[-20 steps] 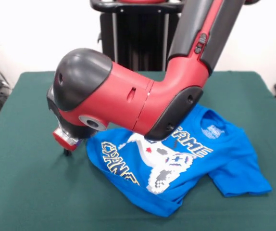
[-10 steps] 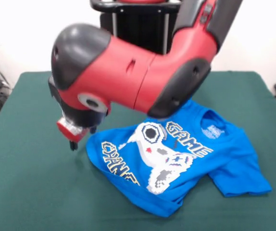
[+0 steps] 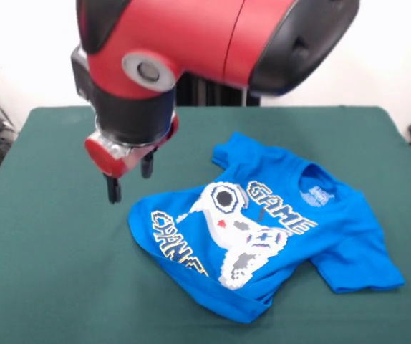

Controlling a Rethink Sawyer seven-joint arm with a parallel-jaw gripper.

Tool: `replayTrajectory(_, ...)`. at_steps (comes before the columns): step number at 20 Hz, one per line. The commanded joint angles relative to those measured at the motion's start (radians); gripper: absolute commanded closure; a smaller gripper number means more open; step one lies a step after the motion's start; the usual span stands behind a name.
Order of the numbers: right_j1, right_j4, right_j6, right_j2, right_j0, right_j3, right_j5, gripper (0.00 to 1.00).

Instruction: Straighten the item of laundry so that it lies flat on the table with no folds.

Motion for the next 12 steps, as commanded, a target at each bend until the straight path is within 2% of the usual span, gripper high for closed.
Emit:
replayTrajectory(1,-0.015,0.078,-0.082,0.086,0.042,-0.006,0.092,0.00)
replayTrajectory(6,-0.048,0.157,-0.100,0.153,0.040,-0.027,0.158,0.00)
replayTrajectory(12,-0.047,0.217,-0.113,0.167,0.033,-0.045,0.234,0.00)
